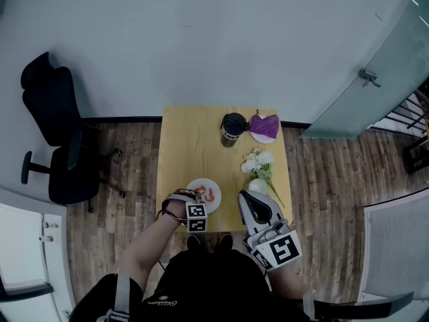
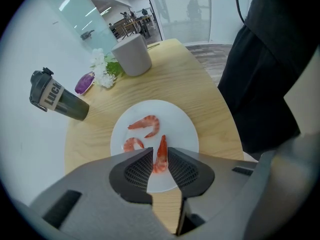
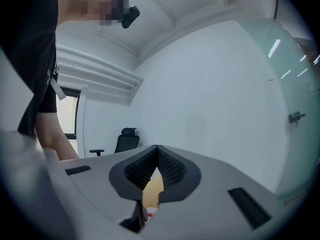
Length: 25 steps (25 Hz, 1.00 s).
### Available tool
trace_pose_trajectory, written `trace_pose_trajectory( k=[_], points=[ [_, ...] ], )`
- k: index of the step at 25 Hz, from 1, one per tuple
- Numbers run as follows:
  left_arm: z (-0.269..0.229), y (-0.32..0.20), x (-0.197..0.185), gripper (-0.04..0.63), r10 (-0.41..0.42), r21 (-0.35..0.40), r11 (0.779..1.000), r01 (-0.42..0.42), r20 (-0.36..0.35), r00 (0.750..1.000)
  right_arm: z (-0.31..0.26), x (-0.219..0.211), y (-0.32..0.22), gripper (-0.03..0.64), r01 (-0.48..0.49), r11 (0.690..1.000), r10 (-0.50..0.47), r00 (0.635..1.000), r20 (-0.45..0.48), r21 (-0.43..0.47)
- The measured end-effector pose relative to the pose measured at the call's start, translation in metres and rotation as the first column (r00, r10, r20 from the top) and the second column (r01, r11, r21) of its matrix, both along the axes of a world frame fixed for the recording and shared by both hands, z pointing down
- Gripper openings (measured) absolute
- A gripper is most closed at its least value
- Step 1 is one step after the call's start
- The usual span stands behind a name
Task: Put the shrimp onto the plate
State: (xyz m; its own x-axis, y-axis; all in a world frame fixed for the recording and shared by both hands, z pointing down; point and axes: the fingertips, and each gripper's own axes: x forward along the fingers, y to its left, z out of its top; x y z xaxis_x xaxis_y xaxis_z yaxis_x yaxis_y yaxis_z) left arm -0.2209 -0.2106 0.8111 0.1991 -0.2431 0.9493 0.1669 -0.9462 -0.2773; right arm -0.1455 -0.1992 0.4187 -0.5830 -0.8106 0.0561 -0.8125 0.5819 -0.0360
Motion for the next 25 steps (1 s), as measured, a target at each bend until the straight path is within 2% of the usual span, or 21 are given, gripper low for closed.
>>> trace_pose_trajectory(
  k=[13,19,22,25],
  points=[
    [-0.008,0.000,-0.005,0.100,-0.053,0.006,0.999,0.053,-0.032,0.998,-0.001,-0.006,0.000,0.002,0.030,1.000,-0.030,1.000,-0.003,0.002],
    [-0.024,-0.002,-0.010,0.078,-0.128,-0.004,0.992,0.128,-0.086,0.988,-0.004,-0.009,0.002,0.002,0.044,0.999,-0.044,0.999,0.000,0.004],
    [-0.038,-0.003,-0.007,0.050,-0.195,-0.029,0.981,0.193,-0.153,0.969,-0.005,-0.009,0.003,0.002,0.048,0.999,-0.048,0.999,0.002,0.007],
    [-0.055,-0.002,-0.004,0.033,-0.299,-0.085,0.954,0.287,-0.244,0.922,-0.007,-0.011,0.003,0.002,0.056,0.998,-0.056,0.998,0.007,0.010]
  ],
)
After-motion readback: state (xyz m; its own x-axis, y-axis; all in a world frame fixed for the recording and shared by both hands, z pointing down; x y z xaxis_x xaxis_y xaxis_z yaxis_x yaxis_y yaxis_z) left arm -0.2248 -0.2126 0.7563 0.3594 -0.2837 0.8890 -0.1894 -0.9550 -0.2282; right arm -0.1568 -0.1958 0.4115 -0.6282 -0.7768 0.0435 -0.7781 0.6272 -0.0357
